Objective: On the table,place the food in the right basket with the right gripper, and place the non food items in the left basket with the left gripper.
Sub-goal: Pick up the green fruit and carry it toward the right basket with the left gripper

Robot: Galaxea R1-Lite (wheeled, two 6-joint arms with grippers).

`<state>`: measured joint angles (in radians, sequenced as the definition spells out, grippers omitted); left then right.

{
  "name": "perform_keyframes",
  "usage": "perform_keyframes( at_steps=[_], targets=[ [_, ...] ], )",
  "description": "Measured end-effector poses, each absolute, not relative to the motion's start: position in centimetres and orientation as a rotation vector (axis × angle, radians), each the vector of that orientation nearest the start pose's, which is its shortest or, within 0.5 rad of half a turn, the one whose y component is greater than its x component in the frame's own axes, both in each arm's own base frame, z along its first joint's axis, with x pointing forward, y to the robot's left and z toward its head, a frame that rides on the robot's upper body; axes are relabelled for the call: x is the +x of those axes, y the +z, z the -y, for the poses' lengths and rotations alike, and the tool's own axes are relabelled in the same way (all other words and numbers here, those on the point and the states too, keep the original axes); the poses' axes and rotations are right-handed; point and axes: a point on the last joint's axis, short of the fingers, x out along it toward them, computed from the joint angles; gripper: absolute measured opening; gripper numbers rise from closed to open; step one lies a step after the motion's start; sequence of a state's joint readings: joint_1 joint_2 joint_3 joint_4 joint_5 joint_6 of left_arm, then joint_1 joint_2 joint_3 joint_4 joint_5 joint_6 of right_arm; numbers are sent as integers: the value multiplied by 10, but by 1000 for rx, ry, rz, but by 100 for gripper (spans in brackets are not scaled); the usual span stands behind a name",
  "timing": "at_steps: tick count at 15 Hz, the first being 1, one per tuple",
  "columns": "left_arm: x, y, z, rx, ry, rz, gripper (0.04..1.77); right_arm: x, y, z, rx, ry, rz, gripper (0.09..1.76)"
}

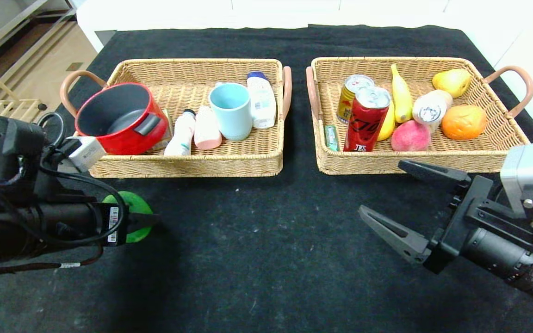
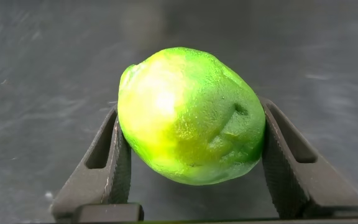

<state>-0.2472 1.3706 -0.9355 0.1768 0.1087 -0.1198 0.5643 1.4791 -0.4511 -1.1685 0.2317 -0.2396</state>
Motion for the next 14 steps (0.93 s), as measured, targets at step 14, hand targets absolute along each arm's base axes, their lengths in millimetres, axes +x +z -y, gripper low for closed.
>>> perform_keyframes(
  at_steps=[14],
  targets=[
    [187, 254, 184, 136, -550, -508, 121, 183, 218, -120, -189, 737, 284, 171]
  ],
)
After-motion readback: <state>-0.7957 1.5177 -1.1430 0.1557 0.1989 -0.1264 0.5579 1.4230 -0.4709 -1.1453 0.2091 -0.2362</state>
